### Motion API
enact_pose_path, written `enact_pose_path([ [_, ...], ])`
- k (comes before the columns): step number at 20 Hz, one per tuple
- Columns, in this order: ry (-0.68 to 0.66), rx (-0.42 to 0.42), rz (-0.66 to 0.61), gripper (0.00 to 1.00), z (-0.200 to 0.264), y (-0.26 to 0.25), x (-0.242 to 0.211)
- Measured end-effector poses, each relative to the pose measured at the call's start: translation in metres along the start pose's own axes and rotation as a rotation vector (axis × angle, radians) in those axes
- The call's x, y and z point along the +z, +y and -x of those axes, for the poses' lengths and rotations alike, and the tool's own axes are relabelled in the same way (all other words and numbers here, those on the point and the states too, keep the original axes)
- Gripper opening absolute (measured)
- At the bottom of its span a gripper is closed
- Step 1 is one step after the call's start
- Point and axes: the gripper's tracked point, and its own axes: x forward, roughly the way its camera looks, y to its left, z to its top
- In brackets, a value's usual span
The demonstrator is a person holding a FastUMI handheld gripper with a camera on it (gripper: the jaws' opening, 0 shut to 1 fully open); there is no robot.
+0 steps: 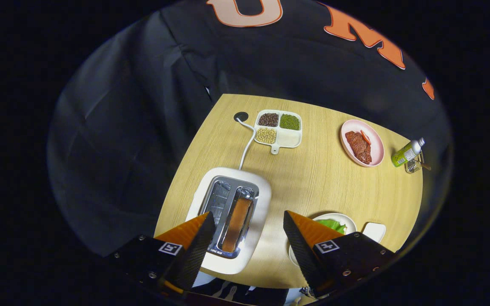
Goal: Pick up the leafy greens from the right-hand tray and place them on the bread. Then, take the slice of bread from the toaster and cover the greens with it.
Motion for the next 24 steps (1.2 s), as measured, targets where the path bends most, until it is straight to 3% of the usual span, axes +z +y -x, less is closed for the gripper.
enact_pose_path([
  [1,0.010,-0.002,-0.001,0.96,-0.005,0.002,-0.002],
  [5,0.047,-0.005,-0.007,0.74,-0.021,0.008,-0.006],
  [9,0.061,-0.009,-0.020,0.42,-0.026,0.011,-0.009],
  [10,0.062,-0.008,-0.021,0.27,-0.026,0.012,-0.008],
  [12,0.062,-0.006,-0.020,0.15,-0.025,0.014,-0.007],
  [16,0.049,0.006,-0.053,0.11,-0.018,0.016,-0.003],
  [24,-0.046,0.074,-0.088,0.10,0.031,0.012,0.023],
])
